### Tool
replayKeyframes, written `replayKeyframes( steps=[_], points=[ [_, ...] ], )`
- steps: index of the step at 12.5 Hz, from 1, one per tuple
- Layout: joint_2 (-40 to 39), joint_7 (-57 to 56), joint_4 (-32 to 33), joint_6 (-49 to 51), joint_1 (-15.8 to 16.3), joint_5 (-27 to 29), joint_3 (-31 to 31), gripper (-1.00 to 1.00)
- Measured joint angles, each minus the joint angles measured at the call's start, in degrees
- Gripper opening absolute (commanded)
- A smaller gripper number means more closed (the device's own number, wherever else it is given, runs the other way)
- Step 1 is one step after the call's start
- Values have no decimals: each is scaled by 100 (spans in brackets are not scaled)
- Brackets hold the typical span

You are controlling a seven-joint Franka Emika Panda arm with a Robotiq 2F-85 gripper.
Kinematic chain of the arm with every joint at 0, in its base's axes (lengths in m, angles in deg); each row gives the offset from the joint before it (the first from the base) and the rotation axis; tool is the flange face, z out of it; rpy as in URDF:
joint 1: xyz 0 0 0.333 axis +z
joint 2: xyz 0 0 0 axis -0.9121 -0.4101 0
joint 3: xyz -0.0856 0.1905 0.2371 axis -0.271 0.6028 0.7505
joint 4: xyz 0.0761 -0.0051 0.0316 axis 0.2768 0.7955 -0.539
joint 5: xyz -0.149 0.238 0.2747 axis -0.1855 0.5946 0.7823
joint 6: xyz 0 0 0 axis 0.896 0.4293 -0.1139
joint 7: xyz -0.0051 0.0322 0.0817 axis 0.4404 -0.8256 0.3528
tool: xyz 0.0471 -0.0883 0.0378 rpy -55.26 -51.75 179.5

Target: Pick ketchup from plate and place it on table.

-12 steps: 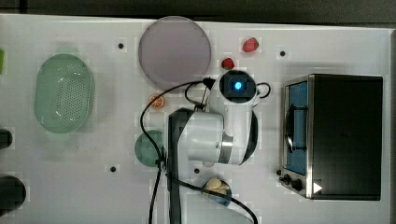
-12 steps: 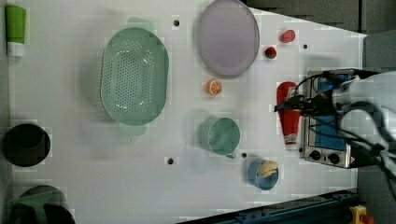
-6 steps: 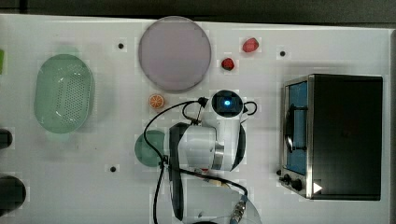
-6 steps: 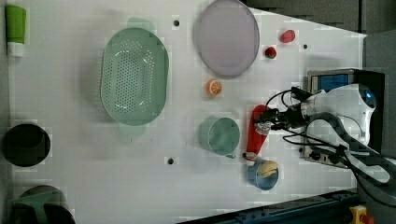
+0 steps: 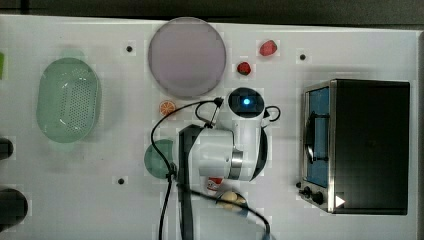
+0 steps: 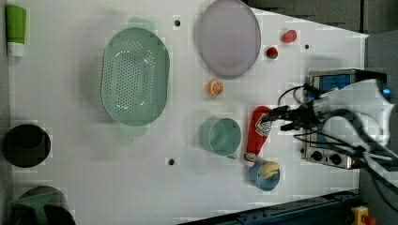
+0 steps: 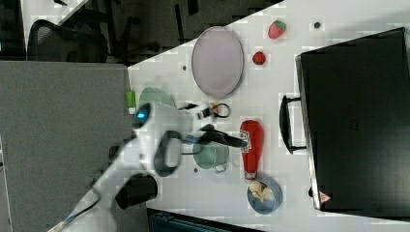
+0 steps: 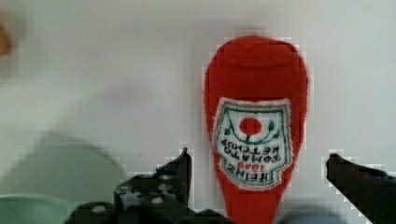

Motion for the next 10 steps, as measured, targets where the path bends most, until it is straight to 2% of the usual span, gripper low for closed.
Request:
replayKeyframes(
  steps=[3,6,8,10],
  points=[
    [1104,915,-906,965,-18,-80,21,100],
    [1995,1996,-2199,2179,-46,-60,33,100],
    [2426,2600,-2596,2811,-24,-12,46,100],
    [2561,2879,-2747,2987,50,4,60,100]
  ],
)
